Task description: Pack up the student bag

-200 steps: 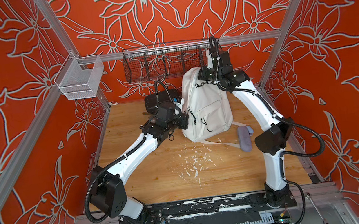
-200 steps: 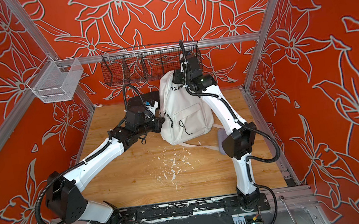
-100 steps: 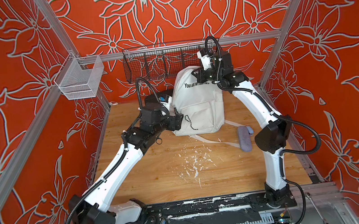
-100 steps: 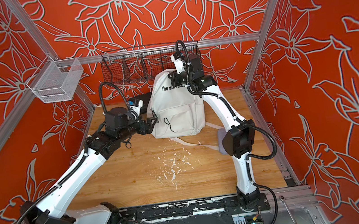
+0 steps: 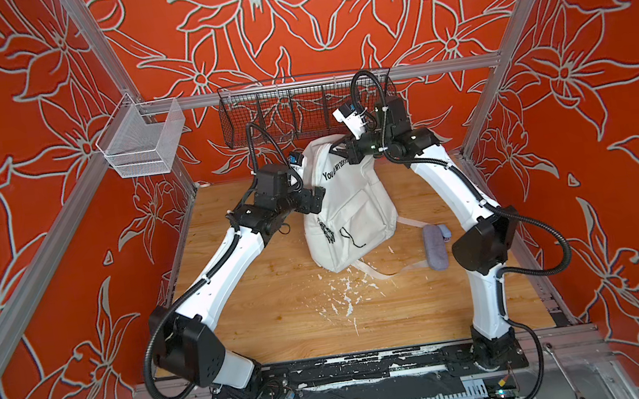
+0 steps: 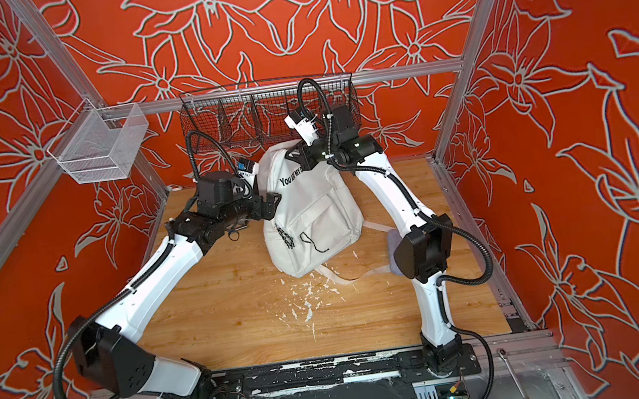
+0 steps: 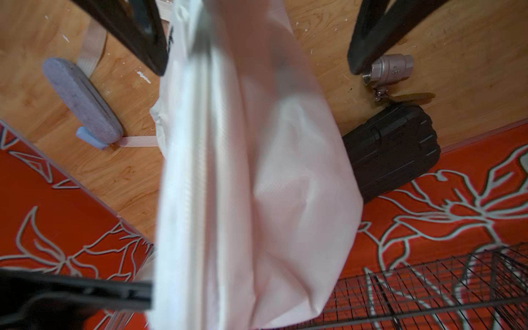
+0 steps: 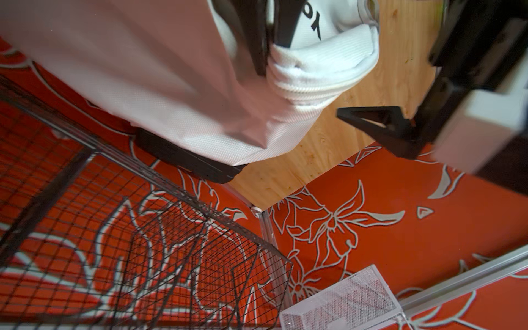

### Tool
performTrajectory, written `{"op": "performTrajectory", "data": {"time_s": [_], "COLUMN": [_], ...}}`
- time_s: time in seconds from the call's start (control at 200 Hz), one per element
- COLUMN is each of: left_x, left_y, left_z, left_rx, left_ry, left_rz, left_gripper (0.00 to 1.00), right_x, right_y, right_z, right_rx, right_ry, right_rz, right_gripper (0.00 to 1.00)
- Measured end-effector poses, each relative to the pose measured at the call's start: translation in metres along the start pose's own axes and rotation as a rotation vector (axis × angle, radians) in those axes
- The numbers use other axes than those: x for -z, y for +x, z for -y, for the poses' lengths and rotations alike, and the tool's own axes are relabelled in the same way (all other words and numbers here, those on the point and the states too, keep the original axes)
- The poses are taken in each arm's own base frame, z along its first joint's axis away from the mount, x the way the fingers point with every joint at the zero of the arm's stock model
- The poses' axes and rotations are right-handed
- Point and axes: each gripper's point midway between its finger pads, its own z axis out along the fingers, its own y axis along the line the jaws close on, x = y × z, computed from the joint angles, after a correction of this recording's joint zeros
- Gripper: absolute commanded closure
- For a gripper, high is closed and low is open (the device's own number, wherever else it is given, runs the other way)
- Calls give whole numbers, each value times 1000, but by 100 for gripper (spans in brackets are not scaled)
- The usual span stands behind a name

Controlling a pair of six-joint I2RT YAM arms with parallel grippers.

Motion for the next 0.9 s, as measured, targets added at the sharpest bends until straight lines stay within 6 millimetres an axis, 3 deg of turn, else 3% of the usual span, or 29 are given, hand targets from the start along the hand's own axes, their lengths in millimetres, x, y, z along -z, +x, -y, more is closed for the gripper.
{"op": "performTrajectory", "data": {"time_s": [0.105, 0.215, 0.435, 0.56, 0.686, 0.816, 0.901], "left_x": [-14, -16, -6, -11, -20, -29, -32], "left_y": [12, 31, 106, 134, 143, 153, 162], "left_z": [-10, -16, -8, -3, 0, -1, -5], "left_rx": [58, 131, 324, 408, 443, 452, 467], "left_ry": [-9, -22, 20, 46, 66, 66, 56], "left_rz": [-42, -72, -160, -181, -189, -227, -259], "left_gripper": [11, 3, 1, 13, 31, 47, 49], "right_x": [-7, -15, -22, -32, -49, -57, -56], "right_y": [7, 17, 24, 30, 41, 52, 54], "right_z": [-7, -5, 5, 6, 7, 12, 18], "right_rx": [-7, -22, -70, -86, -95, -101, -97], "right_ry": [-18, -15, 18, 5, -8, 31, 74], "right_rz": [-19, -33, -39, -49, -74, -105, -113], "right_gripper": [100, 100, 100, 100, 82, 75, 73]}}
